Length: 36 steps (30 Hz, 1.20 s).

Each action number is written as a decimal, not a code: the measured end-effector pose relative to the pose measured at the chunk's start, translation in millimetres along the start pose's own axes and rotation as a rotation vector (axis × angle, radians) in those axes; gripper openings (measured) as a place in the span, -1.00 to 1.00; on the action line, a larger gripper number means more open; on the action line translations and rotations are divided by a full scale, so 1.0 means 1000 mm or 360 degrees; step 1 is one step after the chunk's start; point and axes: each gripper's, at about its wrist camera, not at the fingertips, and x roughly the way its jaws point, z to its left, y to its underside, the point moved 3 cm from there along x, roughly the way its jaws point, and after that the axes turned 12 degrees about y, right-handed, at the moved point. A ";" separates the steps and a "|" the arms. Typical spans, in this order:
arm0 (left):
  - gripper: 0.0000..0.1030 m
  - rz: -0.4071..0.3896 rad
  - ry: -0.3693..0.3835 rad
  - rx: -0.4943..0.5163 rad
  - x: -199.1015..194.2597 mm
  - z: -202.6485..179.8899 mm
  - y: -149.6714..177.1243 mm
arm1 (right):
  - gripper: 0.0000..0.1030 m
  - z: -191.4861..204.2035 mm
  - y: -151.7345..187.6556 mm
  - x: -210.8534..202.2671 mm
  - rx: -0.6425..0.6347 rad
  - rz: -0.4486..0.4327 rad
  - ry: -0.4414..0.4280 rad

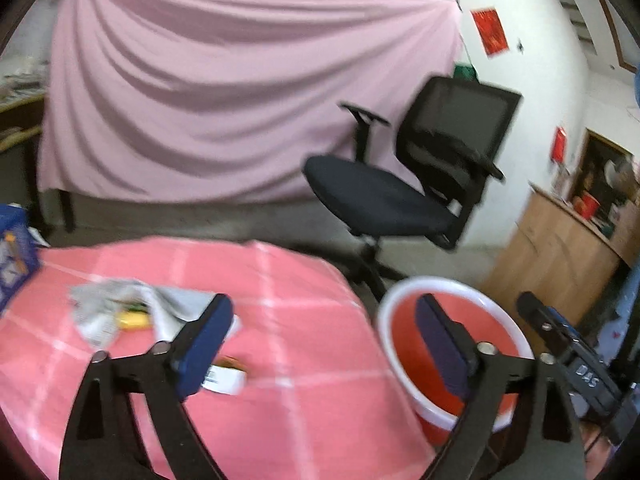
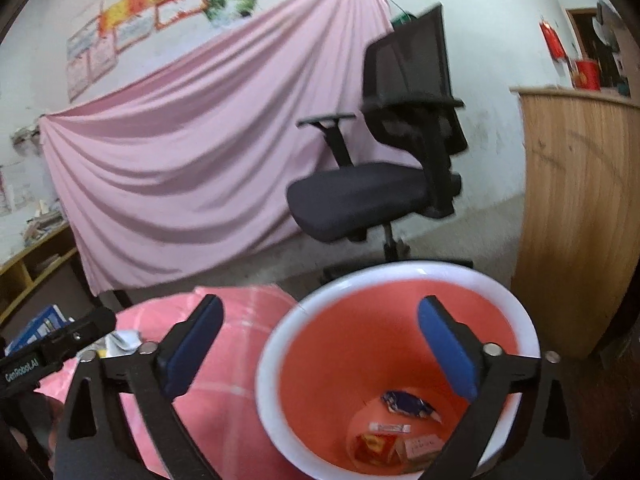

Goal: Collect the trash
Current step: 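Move both tools back over the grey mask and white sachets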

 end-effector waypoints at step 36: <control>0.96 -0.0037 -0.0469 0.0013 -0.104 0.164 0.033 | 1.00 0.194 0.037 -0.005 -0.0676 -0.0093 -0.0450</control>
